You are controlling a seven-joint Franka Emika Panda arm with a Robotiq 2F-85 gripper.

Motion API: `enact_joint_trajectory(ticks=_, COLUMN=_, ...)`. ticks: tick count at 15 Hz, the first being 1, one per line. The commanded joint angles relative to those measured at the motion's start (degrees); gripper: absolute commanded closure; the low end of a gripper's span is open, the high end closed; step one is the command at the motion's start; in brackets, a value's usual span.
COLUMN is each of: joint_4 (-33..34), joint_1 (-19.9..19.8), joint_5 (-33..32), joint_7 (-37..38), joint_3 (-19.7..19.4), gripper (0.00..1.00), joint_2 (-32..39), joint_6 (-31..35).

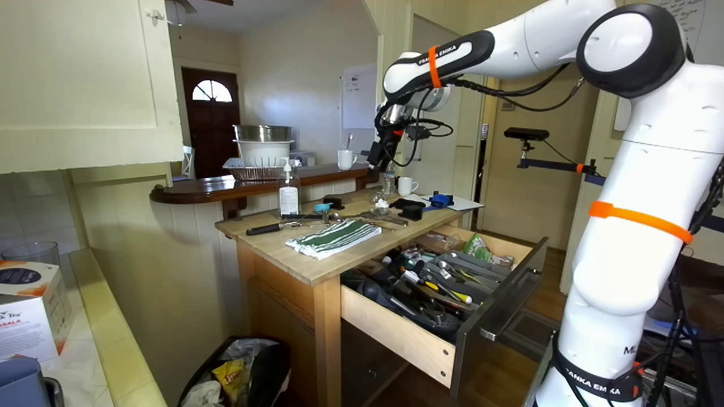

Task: Move the spoon to the open drawer

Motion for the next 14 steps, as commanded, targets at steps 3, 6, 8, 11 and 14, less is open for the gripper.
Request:
enact_joint_trajectory(ticks=3, joint_4=3.1, joint_1=-4.2, joint_5=-0.6, joint_7=0.5, joint_3=0.3, gripper=0.0, joint_2=4.4, joint_6=-0.1)
enact_joint_trajectory(ticks=6, joint_4=4.6, joint_1=-5.0, joint_5=-0.6, joint_7=1.1, joint_3=0.3, gripper=0.0, joint_2=6.5, joint_6=-0.3)
enact_joint_trajectory(ticks=8, joint_4=5.0, joint_1=-5.0, joint_5=-0.6, joint_7=1.4, joint_3=0.5, gripper=0.0, joint_2=6.5, joint_6=-0.5)
enact_joint_trajectory(ticks=11, joint_4=5.9, joint_1=-5.2, joint_5=-0.3, joint_7=0.4, joint_3=0.4, gripper=0.0, joint_2=7.5, joint_6=-1.1)
enact_joint_trajectory(ticks=14, joint_4=9.2, joint_1=-6.0, joint_5=-0.7, joint_7=-1.8, joint_3=0.2, gripper=0.0, joint_2=12.0, joint_6=-2.3)
